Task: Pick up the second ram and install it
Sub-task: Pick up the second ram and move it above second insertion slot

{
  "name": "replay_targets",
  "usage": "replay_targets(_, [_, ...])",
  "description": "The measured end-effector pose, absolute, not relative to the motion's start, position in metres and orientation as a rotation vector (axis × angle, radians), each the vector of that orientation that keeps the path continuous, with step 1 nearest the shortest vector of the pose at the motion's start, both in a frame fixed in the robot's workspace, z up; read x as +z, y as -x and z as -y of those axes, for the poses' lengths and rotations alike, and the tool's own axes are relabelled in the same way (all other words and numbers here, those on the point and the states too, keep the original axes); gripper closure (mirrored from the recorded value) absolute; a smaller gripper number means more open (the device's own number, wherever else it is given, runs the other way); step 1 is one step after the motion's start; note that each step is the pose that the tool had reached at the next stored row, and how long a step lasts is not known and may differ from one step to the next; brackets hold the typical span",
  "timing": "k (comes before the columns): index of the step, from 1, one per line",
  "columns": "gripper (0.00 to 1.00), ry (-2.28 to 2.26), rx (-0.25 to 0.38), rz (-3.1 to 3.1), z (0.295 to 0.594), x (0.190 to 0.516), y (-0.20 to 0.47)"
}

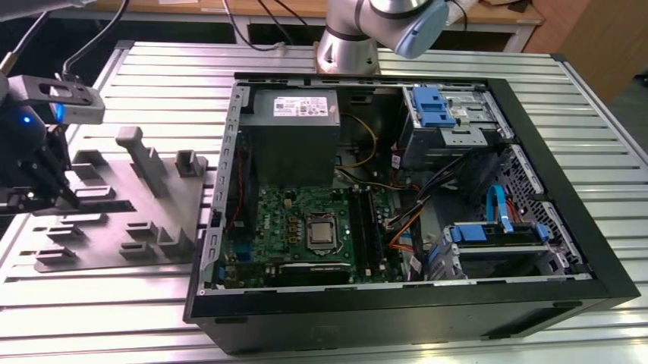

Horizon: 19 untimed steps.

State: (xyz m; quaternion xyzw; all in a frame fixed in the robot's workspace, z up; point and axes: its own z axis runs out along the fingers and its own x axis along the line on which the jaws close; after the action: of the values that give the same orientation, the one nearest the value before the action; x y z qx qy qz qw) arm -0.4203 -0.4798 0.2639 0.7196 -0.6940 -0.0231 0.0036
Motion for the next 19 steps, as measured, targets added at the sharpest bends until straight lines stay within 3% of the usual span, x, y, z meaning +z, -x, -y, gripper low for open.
replay_targets(19, [0.88,-2.257,-0.075,2.176,0.480,0.300,0.420])
